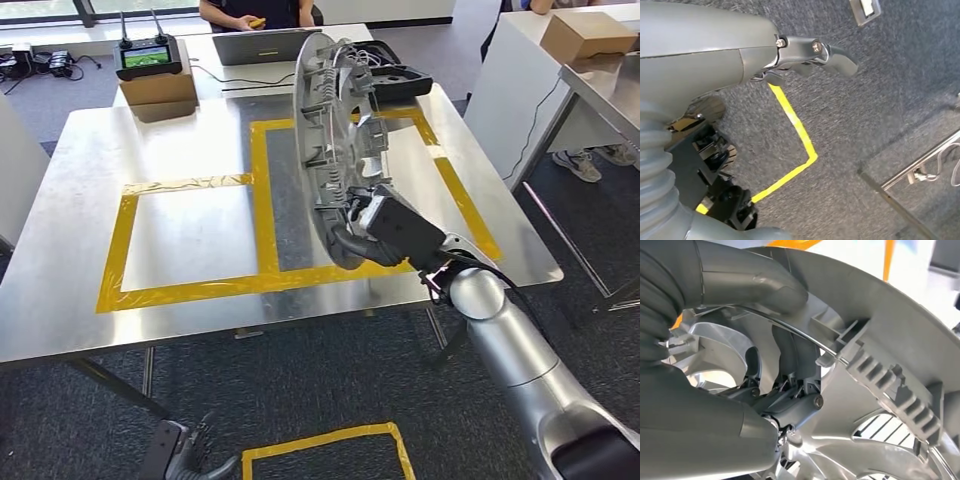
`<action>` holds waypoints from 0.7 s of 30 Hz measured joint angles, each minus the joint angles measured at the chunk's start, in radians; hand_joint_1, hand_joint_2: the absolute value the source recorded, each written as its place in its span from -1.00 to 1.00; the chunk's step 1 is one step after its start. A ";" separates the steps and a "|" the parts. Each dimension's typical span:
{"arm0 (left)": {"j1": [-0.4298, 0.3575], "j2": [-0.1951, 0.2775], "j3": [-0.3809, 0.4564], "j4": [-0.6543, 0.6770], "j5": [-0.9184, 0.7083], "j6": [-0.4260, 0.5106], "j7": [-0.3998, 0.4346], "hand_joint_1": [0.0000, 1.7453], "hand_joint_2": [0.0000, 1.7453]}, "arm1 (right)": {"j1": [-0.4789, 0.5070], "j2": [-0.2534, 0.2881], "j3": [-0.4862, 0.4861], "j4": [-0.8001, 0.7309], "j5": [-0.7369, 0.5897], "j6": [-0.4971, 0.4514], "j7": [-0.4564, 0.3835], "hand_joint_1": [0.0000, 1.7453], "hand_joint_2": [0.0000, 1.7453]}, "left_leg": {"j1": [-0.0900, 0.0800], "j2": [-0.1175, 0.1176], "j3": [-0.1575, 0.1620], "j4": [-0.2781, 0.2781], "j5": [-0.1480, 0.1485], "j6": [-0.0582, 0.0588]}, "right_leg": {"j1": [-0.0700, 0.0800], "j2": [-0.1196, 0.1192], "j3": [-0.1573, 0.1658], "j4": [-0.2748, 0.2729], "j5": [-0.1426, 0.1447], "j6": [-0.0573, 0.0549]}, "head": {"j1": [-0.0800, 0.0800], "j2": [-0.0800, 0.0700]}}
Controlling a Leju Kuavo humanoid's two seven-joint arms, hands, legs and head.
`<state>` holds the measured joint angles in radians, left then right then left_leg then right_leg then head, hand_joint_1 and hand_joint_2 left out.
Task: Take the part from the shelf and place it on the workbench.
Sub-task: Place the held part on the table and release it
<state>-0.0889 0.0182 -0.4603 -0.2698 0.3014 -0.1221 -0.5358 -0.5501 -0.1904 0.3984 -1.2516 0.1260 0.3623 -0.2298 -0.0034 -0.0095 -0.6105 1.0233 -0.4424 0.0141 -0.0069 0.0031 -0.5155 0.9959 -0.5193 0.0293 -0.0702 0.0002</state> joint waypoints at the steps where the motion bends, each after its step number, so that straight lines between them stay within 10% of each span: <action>1: -0.001 -0.001 0.000 0.000 -0.004 -0.001 0.002 -1.00 1.00 | -0.013 0.000 0.009 0.017 0.014 -0.004 0.006 1.00 1.00 | 0.000 0.000 0.000 0.000 0.000 0.000 | 0.000 0.000 0.000 0.000 0.000 0.000 | 0.000 0.000; 21: -0.005 -0.008 0.009 -0.006 -0.043 -0.012 0.027 -1.00 1.00 | -0.138 0.000 0.105 0.206 0.120 -0.017 0.052 1.00 1.00 | 0.000 0.000 0.000 0.000 0.001 0.000 | 0.000 0.000 0.000 0.000 0.000 0.000 | 0.000 0.000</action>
<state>-0.0938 0.0101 -0.4509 -0.2754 0.2588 -0.1344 -0.5088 -0.6884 -0.1905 0.5037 -1.0461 0.2465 0.3451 -0.1780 -0.0033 -0.0096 -0.6104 1.0233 -0.4418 0.0137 -0.0069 0.0032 -0.5156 0.9960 -0.5189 0.0295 -0.0702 0.0001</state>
